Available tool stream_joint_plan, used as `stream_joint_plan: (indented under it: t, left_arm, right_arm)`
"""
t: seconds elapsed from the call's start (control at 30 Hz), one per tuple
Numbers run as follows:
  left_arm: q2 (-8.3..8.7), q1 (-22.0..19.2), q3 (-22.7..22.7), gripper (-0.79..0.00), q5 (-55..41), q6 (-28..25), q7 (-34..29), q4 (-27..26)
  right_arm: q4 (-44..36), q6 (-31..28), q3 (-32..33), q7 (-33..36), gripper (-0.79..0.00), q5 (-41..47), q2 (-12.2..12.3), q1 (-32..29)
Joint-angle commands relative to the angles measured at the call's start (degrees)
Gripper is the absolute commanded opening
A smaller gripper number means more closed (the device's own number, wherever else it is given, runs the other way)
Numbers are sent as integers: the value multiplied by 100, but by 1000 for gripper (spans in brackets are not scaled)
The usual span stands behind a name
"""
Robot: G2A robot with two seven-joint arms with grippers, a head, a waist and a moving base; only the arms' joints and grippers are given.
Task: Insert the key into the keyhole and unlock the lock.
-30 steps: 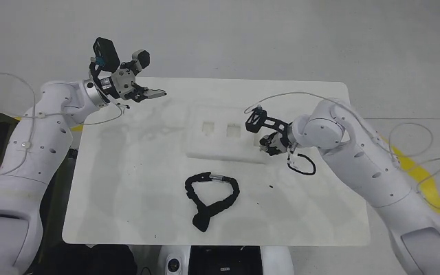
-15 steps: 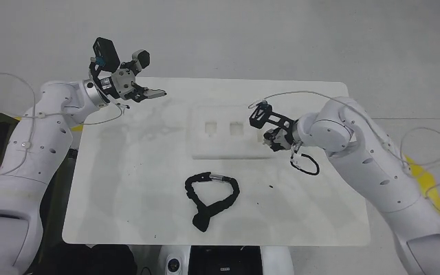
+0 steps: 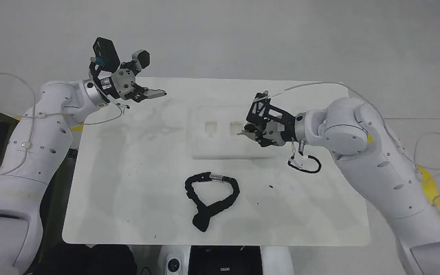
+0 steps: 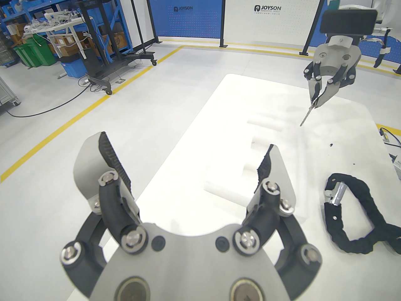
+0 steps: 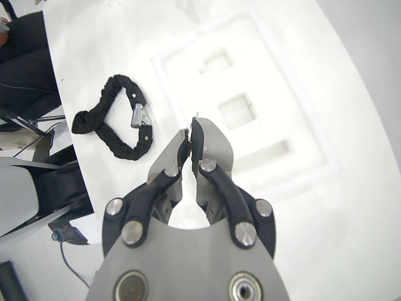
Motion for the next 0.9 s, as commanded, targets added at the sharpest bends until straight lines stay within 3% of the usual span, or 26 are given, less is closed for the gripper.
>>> stream_joint_plan:
  t: [0.0,0.4,0.87]
  left_arm:
    - [0,0,0,0,0,0,0,0]
    - [0,0,0,0,0,0,0,0]
    - [0,0,0,0,0,0,0,0]
  right_arm:
    - [-33,-145,98,-323,-785,-7,12,-66]
    - [-149,-878,776,-1300,-785,-90,160,-571]
    - [-200,-1094,1151,-1488,-785,-161,259,-833]
